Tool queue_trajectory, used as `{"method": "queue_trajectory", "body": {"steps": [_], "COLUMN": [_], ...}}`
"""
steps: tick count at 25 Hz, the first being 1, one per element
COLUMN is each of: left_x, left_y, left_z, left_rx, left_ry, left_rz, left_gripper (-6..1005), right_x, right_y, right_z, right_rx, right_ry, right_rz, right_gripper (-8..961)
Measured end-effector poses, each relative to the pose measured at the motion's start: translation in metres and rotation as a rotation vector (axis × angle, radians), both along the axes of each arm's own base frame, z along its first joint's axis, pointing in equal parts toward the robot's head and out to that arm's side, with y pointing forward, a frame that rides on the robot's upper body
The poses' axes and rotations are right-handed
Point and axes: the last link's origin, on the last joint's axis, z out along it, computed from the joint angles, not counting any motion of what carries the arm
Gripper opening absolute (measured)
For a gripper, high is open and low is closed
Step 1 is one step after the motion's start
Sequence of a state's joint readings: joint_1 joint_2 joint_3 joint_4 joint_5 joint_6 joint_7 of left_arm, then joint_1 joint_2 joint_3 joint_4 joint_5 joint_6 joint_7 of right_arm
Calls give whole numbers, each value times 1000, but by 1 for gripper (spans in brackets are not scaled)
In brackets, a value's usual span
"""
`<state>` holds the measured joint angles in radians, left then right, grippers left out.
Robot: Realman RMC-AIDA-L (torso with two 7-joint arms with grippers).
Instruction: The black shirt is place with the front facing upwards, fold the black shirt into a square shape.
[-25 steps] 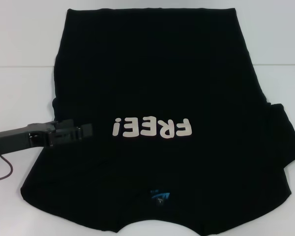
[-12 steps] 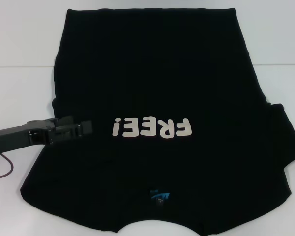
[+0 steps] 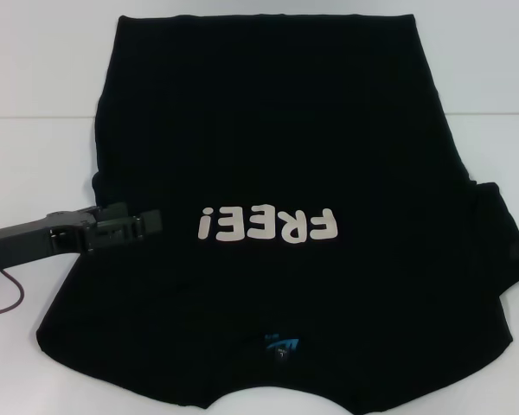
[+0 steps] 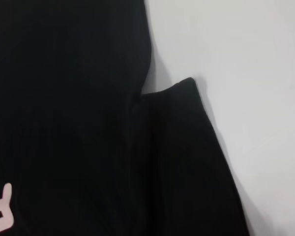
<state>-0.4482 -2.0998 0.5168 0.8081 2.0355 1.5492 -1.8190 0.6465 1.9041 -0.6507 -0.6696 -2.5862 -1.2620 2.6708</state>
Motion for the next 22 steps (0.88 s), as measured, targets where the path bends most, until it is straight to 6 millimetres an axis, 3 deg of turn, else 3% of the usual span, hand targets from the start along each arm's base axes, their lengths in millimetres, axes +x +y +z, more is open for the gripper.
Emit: {"method": "queue_trajectory", "body": {"steps": [17,22], "left_x": [-1,-1], "left_y": [1,1], "left_z": [1,1], "left_rx": [10,11], "left_ry": [4,5], "left_rz": [7,8], "left_gripper": [951,951], "right_x": [-7,-8], "right_y": [6,6], "right_z": [-11,-10], "right_rx": [-1,0], "right_ry": [3,0], "right_rz": [22,23], "right_gripper": [570,421]}}
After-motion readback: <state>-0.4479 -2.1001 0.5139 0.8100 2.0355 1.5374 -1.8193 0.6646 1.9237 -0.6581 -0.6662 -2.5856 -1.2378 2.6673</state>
